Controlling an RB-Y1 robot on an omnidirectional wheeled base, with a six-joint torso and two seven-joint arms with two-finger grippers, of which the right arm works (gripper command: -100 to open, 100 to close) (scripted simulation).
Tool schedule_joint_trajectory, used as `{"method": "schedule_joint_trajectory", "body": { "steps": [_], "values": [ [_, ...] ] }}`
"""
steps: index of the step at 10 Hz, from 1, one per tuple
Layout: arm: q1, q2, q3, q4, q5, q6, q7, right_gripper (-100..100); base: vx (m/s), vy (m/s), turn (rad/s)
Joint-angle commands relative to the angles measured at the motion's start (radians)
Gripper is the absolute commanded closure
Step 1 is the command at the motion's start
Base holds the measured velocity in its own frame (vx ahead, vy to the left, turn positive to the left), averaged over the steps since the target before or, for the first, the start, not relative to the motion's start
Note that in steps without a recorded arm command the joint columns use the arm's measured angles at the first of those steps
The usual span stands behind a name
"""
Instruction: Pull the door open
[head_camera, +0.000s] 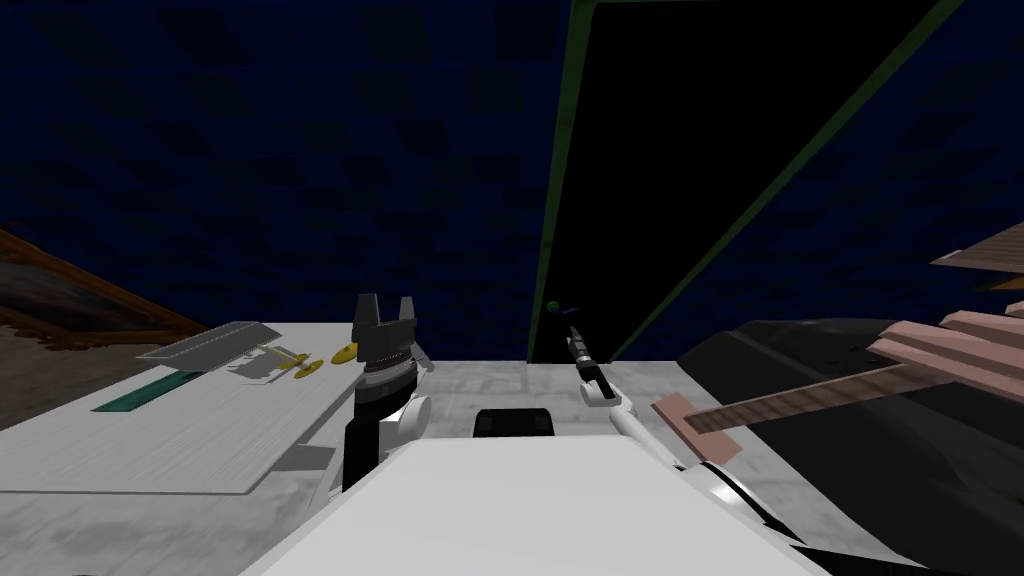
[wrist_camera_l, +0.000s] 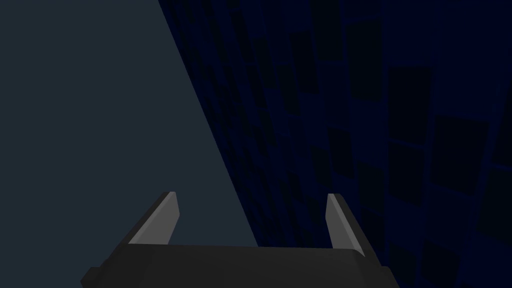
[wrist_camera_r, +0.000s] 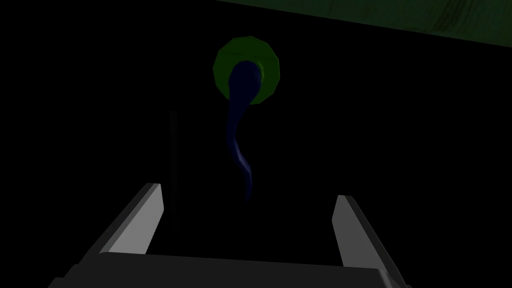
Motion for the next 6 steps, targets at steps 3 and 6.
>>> {"method": "schedule_joint_trajectory", "body": {
  "steps": [3,6],
  "values": [
    [-0.017,-0.009,0.006,0.043,-0.008,-0.01,0.002,-100,0.095,-0.017,0.015],
    [0.002,-0.051,-0.022,0.086,-0.023,-0.05,-0.038,-100,0.182,0.062,0.176]
  ]
}}
